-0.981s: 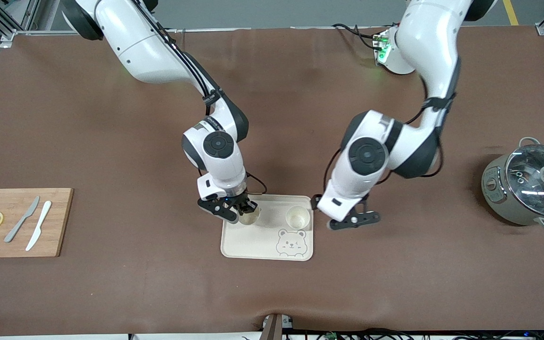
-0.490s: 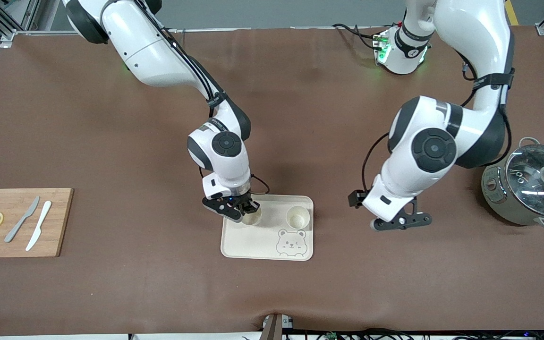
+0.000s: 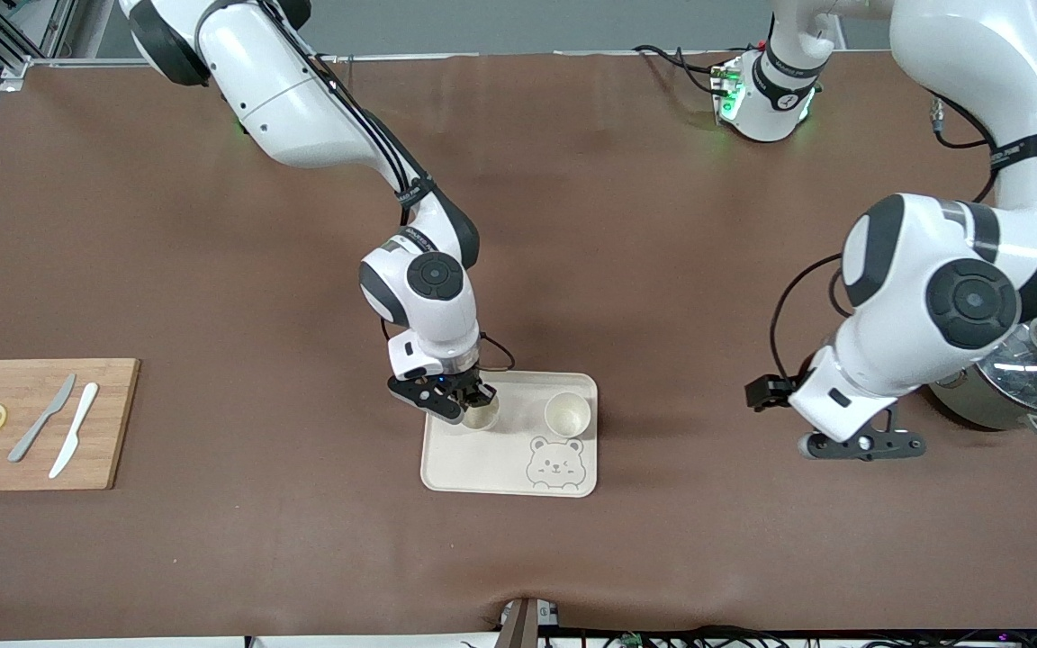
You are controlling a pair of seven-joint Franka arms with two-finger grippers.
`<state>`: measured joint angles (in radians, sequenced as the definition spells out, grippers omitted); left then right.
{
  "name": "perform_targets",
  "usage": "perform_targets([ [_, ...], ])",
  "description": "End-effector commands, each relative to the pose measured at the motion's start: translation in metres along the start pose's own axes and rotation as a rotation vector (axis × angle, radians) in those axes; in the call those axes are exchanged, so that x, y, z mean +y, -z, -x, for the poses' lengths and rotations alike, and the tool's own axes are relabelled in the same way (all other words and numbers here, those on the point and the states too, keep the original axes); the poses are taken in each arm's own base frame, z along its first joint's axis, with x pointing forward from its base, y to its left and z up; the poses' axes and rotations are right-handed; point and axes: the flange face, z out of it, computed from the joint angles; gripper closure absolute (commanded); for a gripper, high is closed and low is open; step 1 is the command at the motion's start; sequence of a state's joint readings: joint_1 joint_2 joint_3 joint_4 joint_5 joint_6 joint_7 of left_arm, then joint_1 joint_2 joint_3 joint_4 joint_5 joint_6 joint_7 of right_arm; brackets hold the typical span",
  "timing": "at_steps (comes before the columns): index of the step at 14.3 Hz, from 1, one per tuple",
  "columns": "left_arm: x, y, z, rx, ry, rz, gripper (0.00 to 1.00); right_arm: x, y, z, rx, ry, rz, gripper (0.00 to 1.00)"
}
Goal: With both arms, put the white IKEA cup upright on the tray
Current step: 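Lower both cups upright onto the tray and open both grippers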
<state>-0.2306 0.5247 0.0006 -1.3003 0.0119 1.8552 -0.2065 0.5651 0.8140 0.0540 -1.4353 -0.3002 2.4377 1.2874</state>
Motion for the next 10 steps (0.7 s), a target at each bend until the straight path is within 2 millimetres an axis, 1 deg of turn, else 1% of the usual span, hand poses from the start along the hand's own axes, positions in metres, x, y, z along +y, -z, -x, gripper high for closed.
perform_targets([
  [1, -0.023, 0.004, 0.002, -0.011, -0.054, 0.003, 0.0, -0.006, -0.001, 0.0, 0.035, -0.008, 0.0, 1.0],
  [3, -0.042, 0.004, -0.001, -0.011, -0.087, 0.003, 0.0, -0.005, -0.002, 0.0, 0.034, -0.01, 0.0, 1.0],
  [4, -0.053, 0.005, -0.002, -0.01, -0.093, 0.003, 0.0, -0.005, -0.002, -0.001, 0.034, -0.01, 0.0, 0.85],
  [5, -0.059, 0.009, -0.002, -0.005, -0.1, 0.004, 0.0, -0.006, -0.001, 0.0, 0.035, -0.008, 0.0, 0.65],
  [6, -0.063, 0.014, -0.001, 0.001, -0.105, 0.005, 0.0, -0.006, -0.001, 0.0, 0.035, -0.008, 0.0, 0.37],
  [7, -0.072, 0.016, -0.001, 0.002, -0.094, 0.004, 0.0, -0.006, -0.001, 0.0, 0.035, -0.008, 0.0, 0.15],
  [8, -0.074, 0.018, 0.0, -0.002, -0.098, 0.004, 0.0, -0.006, -0.002, 0.0, 0.045, 0.002, 0.003, 0.0],
  [10, -0.08, 0.023, 0.003, -0.015, -0.099, 0.002, 0.0, -0.005, 0.0, -0.001, 0.052, 0.011, 0.009, 0.0],
])
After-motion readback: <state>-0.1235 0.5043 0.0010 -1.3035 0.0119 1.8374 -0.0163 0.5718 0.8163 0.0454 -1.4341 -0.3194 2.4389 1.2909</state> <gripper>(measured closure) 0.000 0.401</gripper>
